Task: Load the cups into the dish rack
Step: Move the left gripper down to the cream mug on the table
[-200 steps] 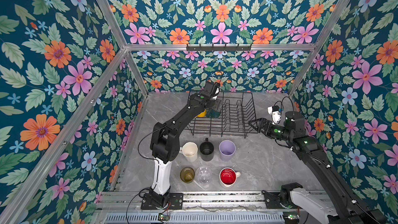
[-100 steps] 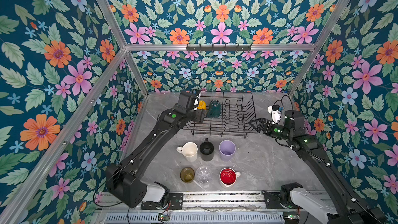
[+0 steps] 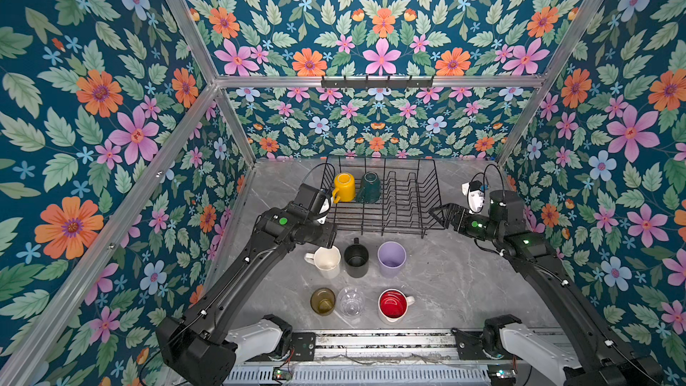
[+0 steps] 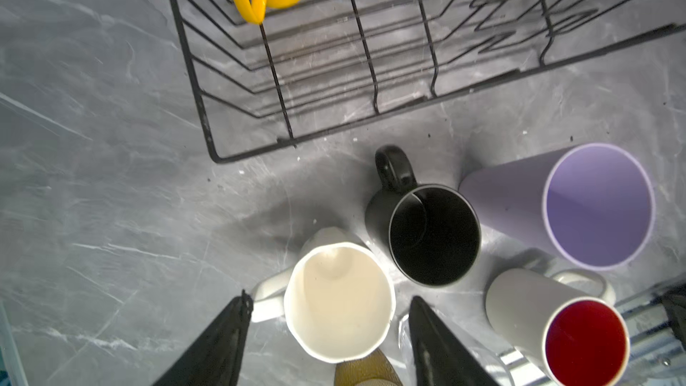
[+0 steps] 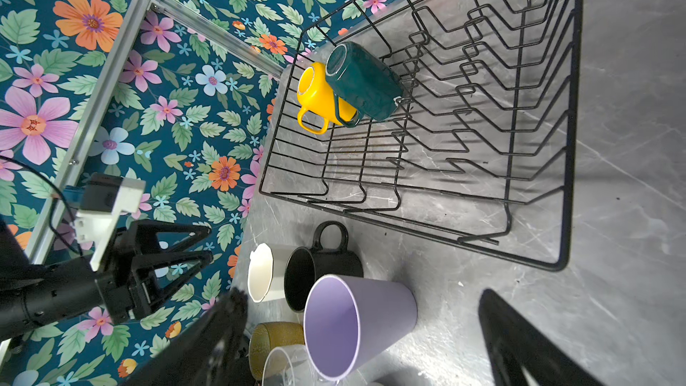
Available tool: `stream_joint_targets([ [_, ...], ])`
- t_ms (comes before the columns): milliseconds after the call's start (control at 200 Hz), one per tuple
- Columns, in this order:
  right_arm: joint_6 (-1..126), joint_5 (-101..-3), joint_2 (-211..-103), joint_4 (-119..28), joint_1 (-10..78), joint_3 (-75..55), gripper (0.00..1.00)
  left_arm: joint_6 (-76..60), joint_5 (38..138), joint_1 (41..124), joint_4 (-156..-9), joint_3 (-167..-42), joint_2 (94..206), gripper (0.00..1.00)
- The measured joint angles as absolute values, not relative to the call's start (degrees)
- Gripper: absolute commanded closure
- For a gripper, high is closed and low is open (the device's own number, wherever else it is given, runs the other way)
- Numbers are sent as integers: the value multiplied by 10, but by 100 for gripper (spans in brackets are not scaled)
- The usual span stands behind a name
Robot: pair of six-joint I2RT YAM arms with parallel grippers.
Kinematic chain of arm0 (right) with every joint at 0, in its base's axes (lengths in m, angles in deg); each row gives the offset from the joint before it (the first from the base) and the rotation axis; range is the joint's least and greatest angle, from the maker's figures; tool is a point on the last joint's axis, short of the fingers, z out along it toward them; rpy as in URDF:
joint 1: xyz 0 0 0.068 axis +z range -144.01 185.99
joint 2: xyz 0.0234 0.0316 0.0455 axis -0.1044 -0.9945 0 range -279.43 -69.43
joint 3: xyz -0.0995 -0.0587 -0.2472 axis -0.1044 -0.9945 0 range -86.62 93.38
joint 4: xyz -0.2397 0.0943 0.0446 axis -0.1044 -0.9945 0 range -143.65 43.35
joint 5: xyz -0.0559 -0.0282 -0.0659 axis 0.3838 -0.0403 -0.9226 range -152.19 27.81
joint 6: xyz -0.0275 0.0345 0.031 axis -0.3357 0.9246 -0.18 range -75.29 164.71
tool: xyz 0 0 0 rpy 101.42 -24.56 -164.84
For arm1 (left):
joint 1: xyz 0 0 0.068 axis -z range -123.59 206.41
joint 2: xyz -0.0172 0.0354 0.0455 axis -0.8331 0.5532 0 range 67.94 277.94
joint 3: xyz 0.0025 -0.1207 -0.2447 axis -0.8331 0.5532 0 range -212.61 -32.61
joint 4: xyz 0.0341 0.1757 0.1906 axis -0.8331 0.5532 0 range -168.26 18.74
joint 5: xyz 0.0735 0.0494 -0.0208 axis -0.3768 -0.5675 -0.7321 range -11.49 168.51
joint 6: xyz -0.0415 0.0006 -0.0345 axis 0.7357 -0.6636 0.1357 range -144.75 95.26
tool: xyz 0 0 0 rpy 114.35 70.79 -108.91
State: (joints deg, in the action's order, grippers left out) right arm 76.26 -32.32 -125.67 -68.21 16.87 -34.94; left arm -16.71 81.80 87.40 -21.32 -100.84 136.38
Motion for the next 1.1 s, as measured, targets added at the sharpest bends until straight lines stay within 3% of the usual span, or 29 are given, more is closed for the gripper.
stream_joint_targets([
  [1100,760,-328,-1238,-698,169,-354,3,-155,768,861,-212,-984,1499,38],
])
